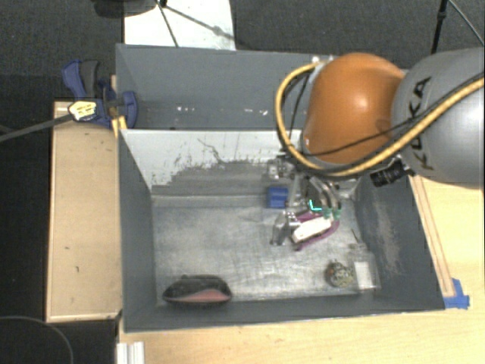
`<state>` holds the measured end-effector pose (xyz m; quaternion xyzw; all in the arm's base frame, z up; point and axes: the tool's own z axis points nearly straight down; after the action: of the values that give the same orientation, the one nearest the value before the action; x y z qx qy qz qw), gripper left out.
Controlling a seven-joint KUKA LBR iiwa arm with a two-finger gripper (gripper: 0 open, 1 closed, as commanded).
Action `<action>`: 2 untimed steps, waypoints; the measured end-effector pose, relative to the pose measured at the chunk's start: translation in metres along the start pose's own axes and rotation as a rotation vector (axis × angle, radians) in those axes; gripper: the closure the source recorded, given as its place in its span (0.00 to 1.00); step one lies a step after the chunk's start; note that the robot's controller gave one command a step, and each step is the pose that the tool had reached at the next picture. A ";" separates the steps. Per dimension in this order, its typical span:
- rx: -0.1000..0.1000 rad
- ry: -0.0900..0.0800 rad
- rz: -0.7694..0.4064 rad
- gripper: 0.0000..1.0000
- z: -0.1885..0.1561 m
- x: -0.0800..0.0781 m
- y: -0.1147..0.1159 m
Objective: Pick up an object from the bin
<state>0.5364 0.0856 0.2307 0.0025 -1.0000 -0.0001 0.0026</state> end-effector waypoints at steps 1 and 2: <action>0.003 -0.002 -0.032 0.00 0.055 -0.009 -0.056; 0.002 -0.003 0.007 0.00 0.075 0.016 -0.110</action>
Offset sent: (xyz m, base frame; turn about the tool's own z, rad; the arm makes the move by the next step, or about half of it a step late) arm 0.0090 -0.0520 -0.0518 -0.0373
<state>0.5208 -0.0242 0.1553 -0.0009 -1.0000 0.0009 0.0009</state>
